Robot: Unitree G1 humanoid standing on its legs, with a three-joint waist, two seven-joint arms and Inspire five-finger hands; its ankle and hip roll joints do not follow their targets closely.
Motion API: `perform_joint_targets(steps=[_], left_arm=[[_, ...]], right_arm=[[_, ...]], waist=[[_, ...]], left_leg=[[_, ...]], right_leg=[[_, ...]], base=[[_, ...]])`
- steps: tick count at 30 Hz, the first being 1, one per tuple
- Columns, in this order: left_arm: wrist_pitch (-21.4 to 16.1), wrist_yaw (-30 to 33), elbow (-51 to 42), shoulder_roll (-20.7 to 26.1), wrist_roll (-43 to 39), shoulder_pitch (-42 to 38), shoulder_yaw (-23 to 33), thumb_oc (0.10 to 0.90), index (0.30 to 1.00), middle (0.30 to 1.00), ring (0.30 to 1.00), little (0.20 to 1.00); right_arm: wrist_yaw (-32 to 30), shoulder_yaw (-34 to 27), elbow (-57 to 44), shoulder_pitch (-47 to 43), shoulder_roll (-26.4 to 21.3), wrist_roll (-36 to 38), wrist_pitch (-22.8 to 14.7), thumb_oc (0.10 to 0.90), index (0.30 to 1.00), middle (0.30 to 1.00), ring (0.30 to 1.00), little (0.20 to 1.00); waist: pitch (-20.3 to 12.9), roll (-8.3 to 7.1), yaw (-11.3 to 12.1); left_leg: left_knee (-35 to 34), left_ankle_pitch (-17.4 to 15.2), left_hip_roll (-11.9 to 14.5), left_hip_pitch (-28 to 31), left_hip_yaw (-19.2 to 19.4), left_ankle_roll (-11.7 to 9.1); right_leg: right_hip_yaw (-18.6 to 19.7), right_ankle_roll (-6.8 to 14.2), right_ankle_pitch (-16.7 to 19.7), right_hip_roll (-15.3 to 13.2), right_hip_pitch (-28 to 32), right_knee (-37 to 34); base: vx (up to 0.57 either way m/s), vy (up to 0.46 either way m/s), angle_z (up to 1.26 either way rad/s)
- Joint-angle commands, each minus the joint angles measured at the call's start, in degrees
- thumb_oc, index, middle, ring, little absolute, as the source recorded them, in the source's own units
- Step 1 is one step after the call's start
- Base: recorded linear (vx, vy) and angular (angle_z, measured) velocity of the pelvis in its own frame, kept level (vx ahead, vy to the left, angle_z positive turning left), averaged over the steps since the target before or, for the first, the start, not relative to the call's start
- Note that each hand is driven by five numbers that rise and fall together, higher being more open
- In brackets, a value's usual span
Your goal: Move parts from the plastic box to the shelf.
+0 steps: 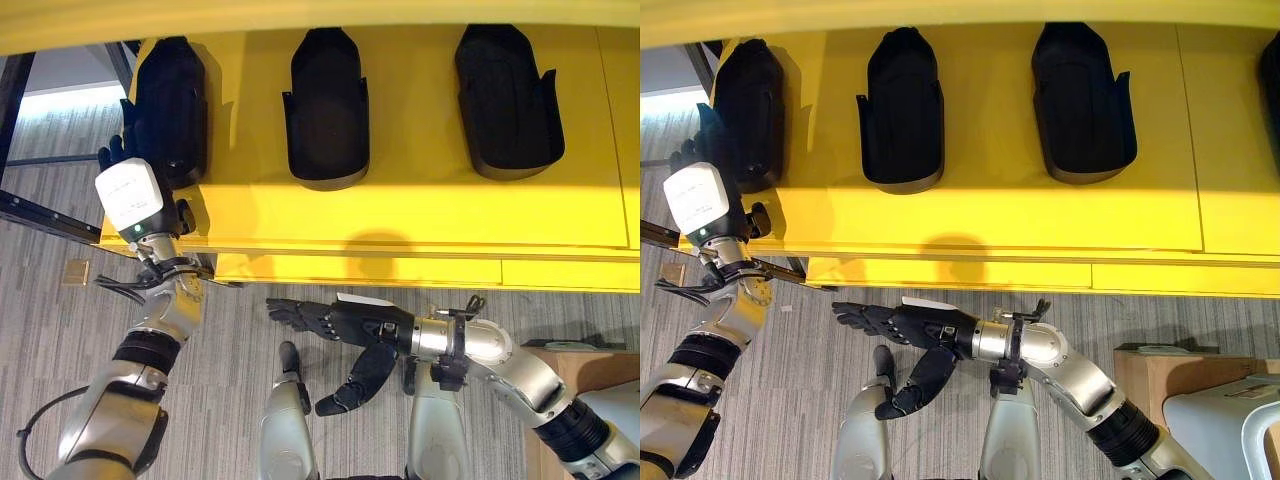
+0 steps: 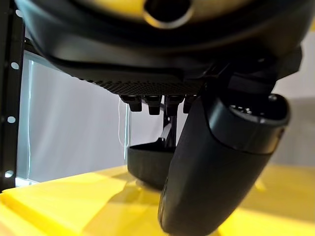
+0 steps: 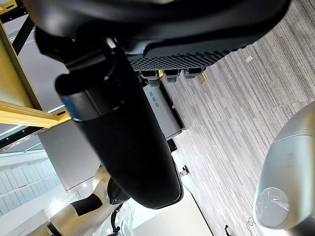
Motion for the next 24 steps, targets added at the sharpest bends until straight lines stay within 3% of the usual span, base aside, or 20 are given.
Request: perform_joint_targets(steps=[1, 3, 5, 8, 15, 17, 20, 24], left_arm=[[-2.2, 7.9, 2.4, 5.8, 0.9, -6.8, 2.6, 0.9, 1.0, 1.0, 1.0, 1.0], [-3.6, 8.9, 2.6, 6.2, 1.0, -8.0, 2.6, 0.9, 1.0, 1.0, 1.0, 1.0], [-8.3, 10.3, 2.1, 7.0, 2.7, -8.9, 3.0, 0.9, 1.0, 1.0, 1.0, 1.0], [-10.8, 11.1, -0.2, 7.1, 3.5, -8.1, 3.5, 0.9, 1.0, 1.0, 1.0, 1.0], [-17.7, 11.0, -12.5, 6.1, 5.2, 2.8, 8.9, 0.9, 1.0, 1.0, 1.0, 1.0], [-21.8, 8.8, -20.4, 4.1, 5.6, 11.0, 11.9, 0.9, 1.0, 1.0, 1.0, 1.0], [-23.4, 5.6, -25.0, 2.6, 4.9, 15.8, 13.3, 0.9, 1.0, 1.0, 1.0, 1.0], [-27.4, -4.9, -37.6, -1.3, 5.5, 29.0, 16.0, 0.9, 1.0, 1.0, 1.0, 1.0]], right_arm=[[3.3, -1.1, -5.7, -0.3, 6.2, 2.3, -5.7, 0.9, 1.0, 1.0, 1.0, 1.0], [3.5, -1.0, -5.9, -0.2, 6.1, 2.5, -5.7, 0.9, 1.0, 1.0, 1.0, 1.0], [4.1, -1.1, -6.3, 0.7, 6.1, 2.4, -6.1, 0.9, 1.0, 1.0, 1.0, 1.0], [3.8, -1.2, -6.5, 1.3, 6.0, 2.3, -6.7, 0.9, 1.0, 1.0, 1.0, 1.0], [2.3, -2.2, -6.3, 5.2, 6.5, 1.0, -10.0, 0.9, 1.0, 1.0, 1.0, 1.0], [1.2, -2.9, -5.9, 7.9, 6.7, 0.6, -12.3, 0.9, 1.0, 1.0, 1.0, 1.0], [0.7, -3.7, -5.5, 9.2, 6.6, 0.7, -13.1, 0.9, 1.0, 1.0, 1.0, 1.0], [-0.4, -6.7, -5.4, 12.5, 6.8, 0.7, -13.9, 0.9, 1.0, 1.0, 1.0, 1.0]], waist=[[-5.5, -4.0, -0.9], [-5.6, -4.13, -1.1], [-5.8, -4.49, -1.1], [-5.8, -4.66, -0.8], [-6.5, -4.89, 1.4], [-7.3, -4.84, 3.2], [-7.9, -4.7, 4.1], [-9.0, -4.7, 7.3]], left_leg=[[8.7, -10.5, 2.1, 2.1, 2.8, 2.4], [8.8, -10.5, 2.3, 2.1, 3.0, 2.4], [8.5, -10.3, 2.3, 1.9, 3.2, 2.4], [8.5, -10.4, 2.3, 1.8, 3.0, 2.4], [7.9, -10.6, 1.6, 2.6, 1.4, 2.6], [7.0, -10.4, 1.2, 3.3, 0.2, 2.6], [6.1, -10.1, 0.9, 4.0, -0.5, 2.7], [4.6, -9.7, 0.0, 5.7, -2.6, 2.7]], right_leg=[[2.2, 2.9, 3.6, -0.5, 3.2, -10.6], [2.2, 2.8, 3.6, -0.4, 3.2, -10.6], [2.2, 2.7, 3.7, -0.1, 3.1, -10.9], [2.0, 2.5, 3.5, -0.1, 3.3, -10.9], [0.8, 2.2, 3.0, -0.1, 5.2, -11.5], [-0.3, 2.1, 2.7, -0.4, 7.0, -12.4], [-1.0, 2.1, 2.7, -0.5, 8.3, -13.2], [-3.2, 1.9, 2.4, -0.7, 12.2, -14.9]], base=[[0.0, 0.0, 0.0], [0.01, -0.006, -0.02], [0.01, -0.032, -0.05], [0.0, -0.041, -0.02], [0.02, -0.047, 0.04], [0.05, -0.044, 0.1], [0.05, -0.025, 0.12], [0.07, -0.049, 0.19]])
